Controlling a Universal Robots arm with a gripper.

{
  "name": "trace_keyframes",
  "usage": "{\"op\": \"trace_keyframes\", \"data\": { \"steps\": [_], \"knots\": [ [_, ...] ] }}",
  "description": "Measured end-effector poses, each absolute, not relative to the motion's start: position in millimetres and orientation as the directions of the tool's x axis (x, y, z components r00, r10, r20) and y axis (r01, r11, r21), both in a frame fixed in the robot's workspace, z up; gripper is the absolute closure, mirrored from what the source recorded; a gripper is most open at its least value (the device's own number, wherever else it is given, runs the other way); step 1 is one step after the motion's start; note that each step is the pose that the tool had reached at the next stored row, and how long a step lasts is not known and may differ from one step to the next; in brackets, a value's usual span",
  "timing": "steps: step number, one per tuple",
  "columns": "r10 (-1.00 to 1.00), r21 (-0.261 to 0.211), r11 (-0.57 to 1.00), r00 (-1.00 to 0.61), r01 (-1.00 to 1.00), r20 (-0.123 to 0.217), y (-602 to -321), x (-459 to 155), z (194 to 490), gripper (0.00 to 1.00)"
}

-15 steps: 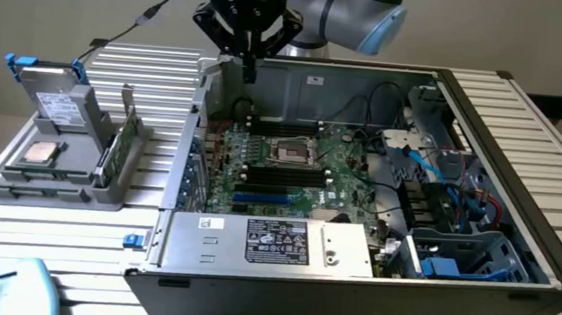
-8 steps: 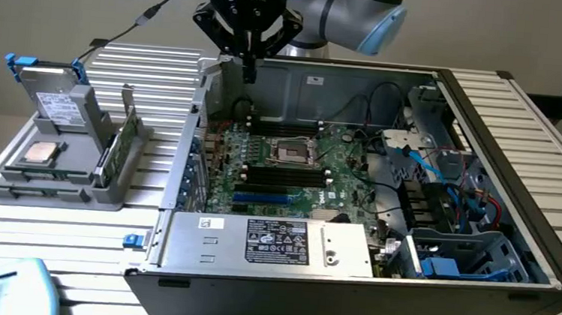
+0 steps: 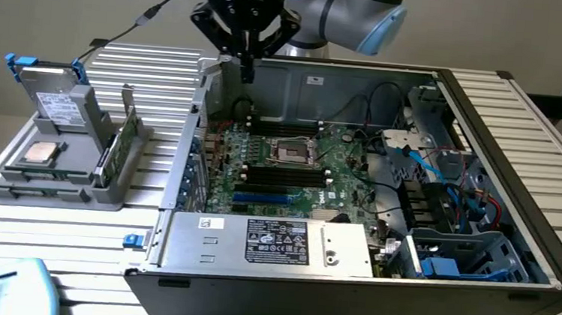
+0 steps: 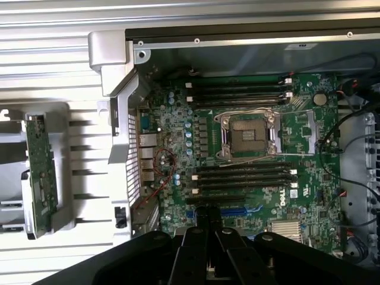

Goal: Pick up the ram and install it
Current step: 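Reach for the ram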

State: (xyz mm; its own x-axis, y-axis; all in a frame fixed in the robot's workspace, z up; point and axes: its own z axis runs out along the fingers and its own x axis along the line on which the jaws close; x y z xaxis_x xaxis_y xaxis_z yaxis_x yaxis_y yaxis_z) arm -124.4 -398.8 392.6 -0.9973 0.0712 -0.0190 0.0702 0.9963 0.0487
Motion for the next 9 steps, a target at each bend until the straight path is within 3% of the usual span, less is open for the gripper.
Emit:
{"op": "trace_keyframes", "data": {
  "steps": [9],
  "knots": [
    [0.071, 0.049, 0.996, -0.997, 0.070, -0.019, -398.8, -134.4, 392.6, 0.90]
  ]
}}
